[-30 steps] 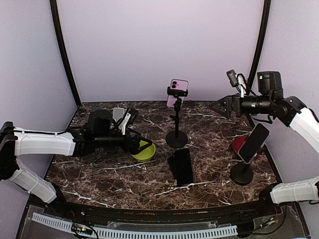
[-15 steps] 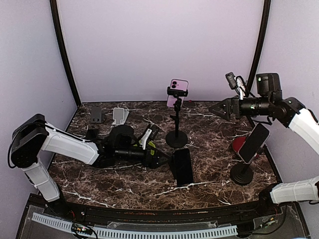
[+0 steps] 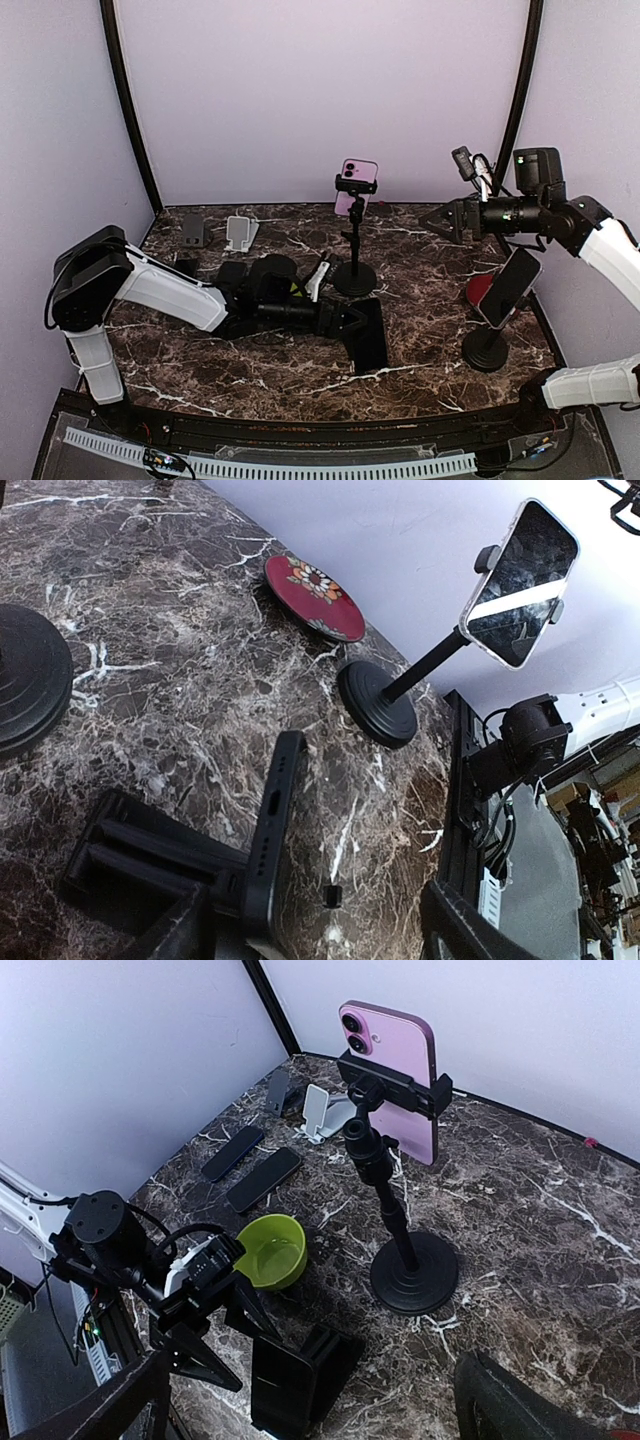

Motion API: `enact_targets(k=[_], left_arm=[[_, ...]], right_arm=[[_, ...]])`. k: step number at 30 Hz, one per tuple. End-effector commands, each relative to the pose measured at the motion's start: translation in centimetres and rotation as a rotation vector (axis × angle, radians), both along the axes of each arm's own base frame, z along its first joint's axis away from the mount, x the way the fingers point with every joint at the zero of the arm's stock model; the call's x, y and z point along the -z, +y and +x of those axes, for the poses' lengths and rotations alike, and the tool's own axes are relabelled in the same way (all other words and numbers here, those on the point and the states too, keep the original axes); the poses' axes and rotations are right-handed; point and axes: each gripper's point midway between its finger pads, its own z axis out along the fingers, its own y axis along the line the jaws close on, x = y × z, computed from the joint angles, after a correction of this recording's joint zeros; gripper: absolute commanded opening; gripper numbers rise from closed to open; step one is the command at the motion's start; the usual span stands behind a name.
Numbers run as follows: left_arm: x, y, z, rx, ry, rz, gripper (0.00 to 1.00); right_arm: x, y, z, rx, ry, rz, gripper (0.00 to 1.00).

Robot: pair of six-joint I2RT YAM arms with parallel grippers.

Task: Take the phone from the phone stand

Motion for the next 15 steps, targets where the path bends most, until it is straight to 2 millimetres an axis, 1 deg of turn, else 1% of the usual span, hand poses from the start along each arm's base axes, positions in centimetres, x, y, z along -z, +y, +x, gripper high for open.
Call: enact_targets(k=[1, 8, 15], left_arm=[[-0.54, -0.72, 0.45, -0.007, 0.006, -0.026, 0.71], [0.07, -1.08, 0.57, -0.004, 0.019, -0.025, 0.69], [0.28, -1.45, 0.69, -0.004, 0.031, -0.042, 0.62]], right_arm=[[-0.56, 0.06, -0.23, -0.009, -0.041, 0.002, 0.99], [-0.57, 0.06, -0.12, -0.006, -0.042, 0.001, 0.99], [-0.35, 0.13, 0.07, -0.005, -0.036, -0.003, 0.99]])
